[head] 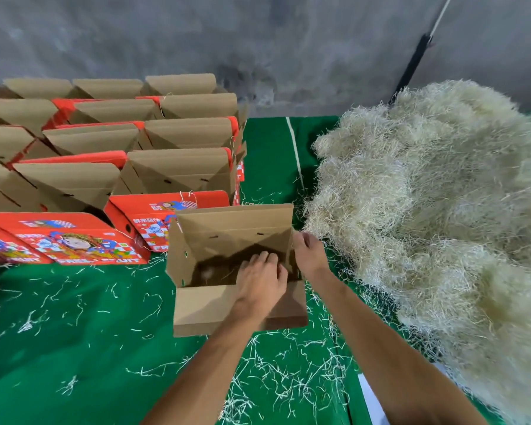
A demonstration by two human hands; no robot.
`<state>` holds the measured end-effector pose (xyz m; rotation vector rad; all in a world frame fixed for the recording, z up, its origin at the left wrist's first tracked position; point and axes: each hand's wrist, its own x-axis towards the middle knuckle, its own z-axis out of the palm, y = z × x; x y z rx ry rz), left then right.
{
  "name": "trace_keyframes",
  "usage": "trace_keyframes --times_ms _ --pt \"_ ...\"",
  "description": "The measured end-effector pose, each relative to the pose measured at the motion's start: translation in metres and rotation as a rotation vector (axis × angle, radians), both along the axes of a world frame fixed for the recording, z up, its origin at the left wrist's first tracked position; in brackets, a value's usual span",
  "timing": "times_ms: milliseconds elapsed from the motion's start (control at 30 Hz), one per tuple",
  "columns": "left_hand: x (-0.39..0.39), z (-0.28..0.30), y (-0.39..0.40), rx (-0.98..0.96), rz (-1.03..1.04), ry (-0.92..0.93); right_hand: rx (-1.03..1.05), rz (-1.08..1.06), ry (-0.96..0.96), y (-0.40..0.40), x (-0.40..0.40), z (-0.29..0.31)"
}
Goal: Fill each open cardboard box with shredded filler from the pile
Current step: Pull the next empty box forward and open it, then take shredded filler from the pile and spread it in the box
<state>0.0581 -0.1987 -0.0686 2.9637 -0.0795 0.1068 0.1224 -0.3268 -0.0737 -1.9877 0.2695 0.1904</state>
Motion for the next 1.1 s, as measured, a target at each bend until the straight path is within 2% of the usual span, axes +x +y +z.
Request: trace_keyframes --times_ms 200,333,500,600,667,733,833,967,1100 --pt "0.054 0.039 -0.055 -0.121 -0.206 -0.147 0.027 -0.111 -0.112 -0.067 0.016 0.053" --pt "0.087 0.057 -0.119 -0.174 -0.339 -0.074 -0.005 -0.220 -0.202 -0.131 0.019 0.066" --pt "0.103 0.047 -0.163 -0.092 -0.299 0.121 -0.001 -0.309 -0.126 -0.181 0.026 0.051" --pt "0.123 0.036 -0.171 -0.156 -0.280 0.156 -0.004 -0.282 -0.130 -0.196 0.049 0.044" --pt "0.145 0.031 -0.175 -0.260 -0.281 0.173 -0.073 -0.263 -0.131 -0.204 0.075 0.039" --pt "0.171 0.027 -0.177 -0.342 -0.291 0.215 -0.254 -0.266 -0.176 -0.209 0.102 0.034" --pt "0.215 0.020 -0.181 -0.351 -0.256 0.243 -0.527 -0.228 -0.244 -0.214 0.151 0.026" --pt "0.268 0.009 -0.189 -0.267 -0.262 0.238 -0.712 -0.088 -0.054 -0.215 0.211 0.004" --pt "0.298 -0.004 -0.196 -0.250 -0.333 0.365 -0.703 0.079 0.091 -0.211 0.229 -0.042"
